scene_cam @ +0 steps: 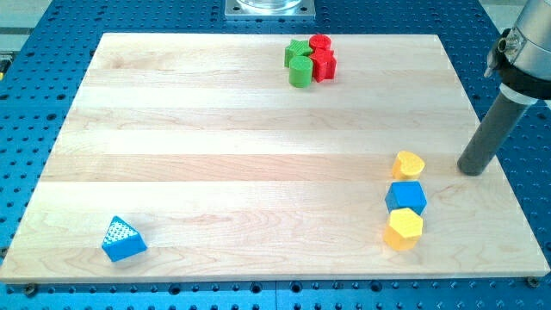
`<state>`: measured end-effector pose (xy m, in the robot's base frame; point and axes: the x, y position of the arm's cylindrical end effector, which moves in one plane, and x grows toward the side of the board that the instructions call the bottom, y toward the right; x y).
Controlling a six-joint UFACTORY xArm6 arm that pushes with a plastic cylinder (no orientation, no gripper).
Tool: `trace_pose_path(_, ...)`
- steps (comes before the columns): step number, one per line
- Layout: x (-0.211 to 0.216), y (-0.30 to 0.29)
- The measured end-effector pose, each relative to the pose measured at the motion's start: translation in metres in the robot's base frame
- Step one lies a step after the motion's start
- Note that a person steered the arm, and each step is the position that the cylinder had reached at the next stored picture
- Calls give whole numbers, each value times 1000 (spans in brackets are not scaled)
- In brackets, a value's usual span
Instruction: Separate the blue cube from the hexagon
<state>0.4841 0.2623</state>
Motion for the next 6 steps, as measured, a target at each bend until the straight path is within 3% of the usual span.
trace_pose_path(1, 7, -3)
trace_pose_path(2, 58, -69)
trace_pose_path(3, 68, -168)
trace_pose_path(4, 44, -199)
trace_pose_path(6, 39, -94)
